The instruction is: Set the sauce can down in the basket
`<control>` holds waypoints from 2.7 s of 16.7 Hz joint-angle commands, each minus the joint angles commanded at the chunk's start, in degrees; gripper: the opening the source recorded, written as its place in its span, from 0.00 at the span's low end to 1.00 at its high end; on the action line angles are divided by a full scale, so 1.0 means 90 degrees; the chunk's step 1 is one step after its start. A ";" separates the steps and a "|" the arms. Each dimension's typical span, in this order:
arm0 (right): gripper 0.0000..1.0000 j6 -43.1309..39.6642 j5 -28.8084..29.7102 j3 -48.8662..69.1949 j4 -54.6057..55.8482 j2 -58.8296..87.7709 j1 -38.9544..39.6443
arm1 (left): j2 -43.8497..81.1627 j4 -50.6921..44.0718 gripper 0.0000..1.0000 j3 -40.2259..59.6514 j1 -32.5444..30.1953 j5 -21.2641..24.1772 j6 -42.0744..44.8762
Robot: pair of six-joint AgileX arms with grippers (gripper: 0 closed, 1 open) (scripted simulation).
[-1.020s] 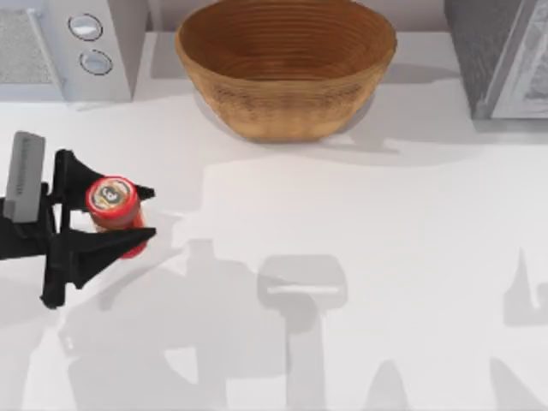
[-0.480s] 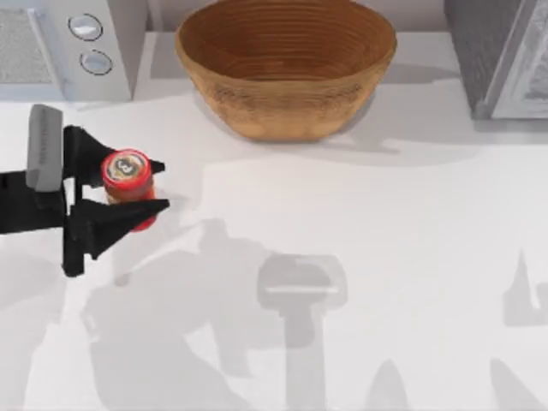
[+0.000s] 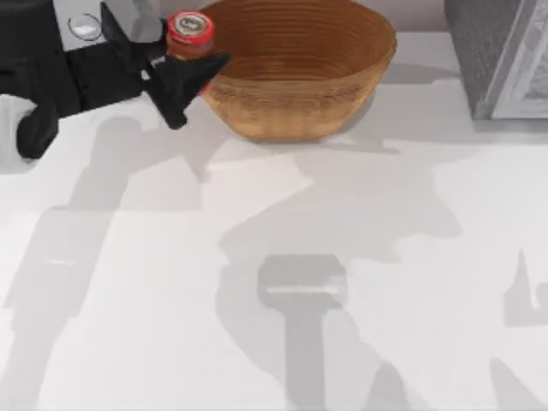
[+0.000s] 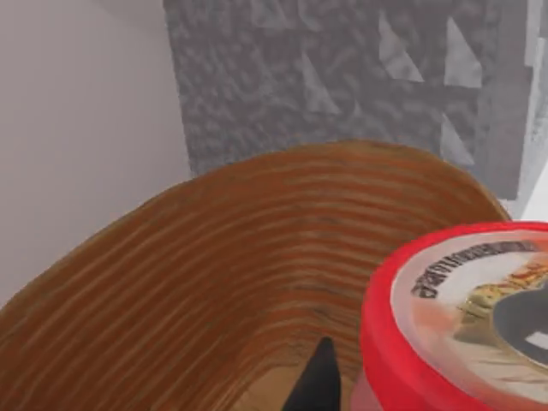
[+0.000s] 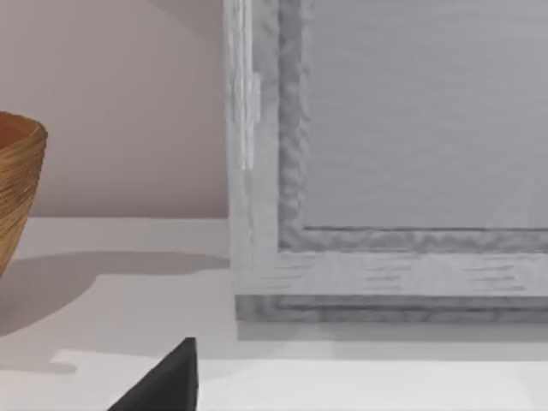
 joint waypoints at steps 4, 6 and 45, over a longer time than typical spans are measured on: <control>1.00 0.0000 0.0000 0.0000 0.0000 0.0000 0.0000 | 0.0295 -0.0026 0.00 0.1172 -0.0638 -0.1656 -0.0939; 1.00 0.0000 0.0000 0.0000 0.0000 0.0000 0.0000 | 0.0418 -0.0041 0.00 0.1562 -0.0858 -0.2159 -0.1265; 1.00 0.0000 0.0000 0.0000 0.0000 0.0000 0.0000 | 0.1932 -0.0236 1.00 0.3407 -0.1365 -0.2777 -0.1464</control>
